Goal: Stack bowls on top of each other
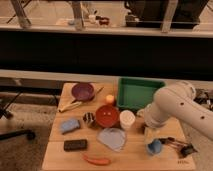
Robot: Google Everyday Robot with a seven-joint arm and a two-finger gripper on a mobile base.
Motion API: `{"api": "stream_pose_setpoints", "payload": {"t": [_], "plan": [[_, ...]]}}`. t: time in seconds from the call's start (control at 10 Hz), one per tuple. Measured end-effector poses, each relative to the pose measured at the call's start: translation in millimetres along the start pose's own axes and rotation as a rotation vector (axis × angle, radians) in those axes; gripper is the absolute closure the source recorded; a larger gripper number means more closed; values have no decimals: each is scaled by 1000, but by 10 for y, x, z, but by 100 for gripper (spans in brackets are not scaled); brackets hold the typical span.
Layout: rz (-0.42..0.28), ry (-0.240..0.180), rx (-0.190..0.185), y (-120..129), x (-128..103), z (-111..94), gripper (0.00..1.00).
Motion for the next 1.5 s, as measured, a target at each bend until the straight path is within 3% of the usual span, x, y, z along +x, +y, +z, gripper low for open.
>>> {"api": "stream_pose_setpoints", "payload": {"t": [0.3,0.6,1.1,1.5], "plan": [[-57,-21,-16,27,-425,158,20],[-96,-34,-31,89,-700,304,20],[-149,-54,-64,232,-1099,562,20],[-167,-60,-69,206,-1274,707,20]]}}
